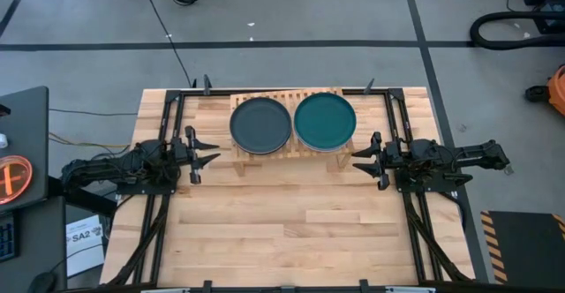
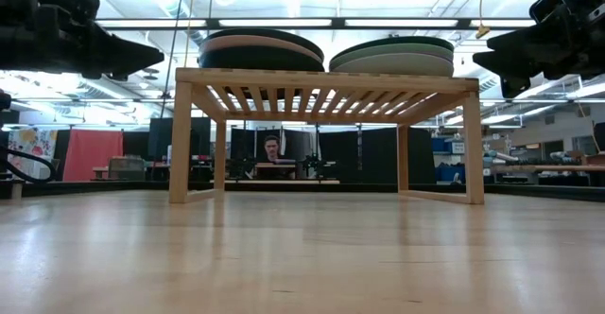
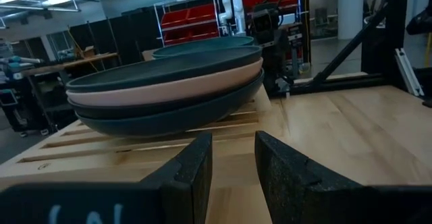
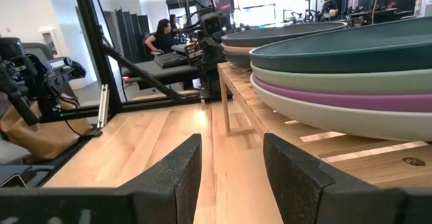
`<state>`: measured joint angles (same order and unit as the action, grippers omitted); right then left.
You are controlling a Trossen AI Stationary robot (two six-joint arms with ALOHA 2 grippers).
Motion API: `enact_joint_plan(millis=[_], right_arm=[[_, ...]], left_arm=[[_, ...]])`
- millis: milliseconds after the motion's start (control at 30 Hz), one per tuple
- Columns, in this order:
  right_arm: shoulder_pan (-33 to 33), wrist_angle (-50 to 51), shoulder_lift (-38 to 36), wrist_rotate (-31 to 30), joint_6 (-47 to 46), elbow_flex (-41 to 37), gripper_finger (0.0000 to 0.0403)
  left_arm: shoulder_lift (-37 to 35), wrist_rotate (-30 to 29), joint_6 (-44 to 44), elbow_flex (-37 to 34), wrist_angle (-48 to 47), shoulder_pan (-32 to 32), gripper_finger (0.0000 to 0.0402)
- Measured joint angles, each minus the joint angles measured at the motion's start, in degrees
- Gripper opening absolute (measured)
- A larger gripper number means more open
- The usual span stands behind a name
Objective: Place and stack plates onto a shelf
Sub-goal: Return to Home Position
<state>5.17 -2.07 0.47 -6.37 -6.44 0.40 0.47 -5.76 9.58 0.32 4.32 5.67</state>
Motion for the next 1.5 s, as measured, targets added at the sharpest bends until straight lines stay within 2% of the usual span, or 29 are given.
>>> enact_joint_plan(millis=[1500], right_arm=[[0.0, 0.0, 0.0, 0.02, 0.02, 0.02, 0.0165]], left_arm=[[-0.42, 0.02, 0.01, 0.02, 1.01, -0.13, 0.0119]])
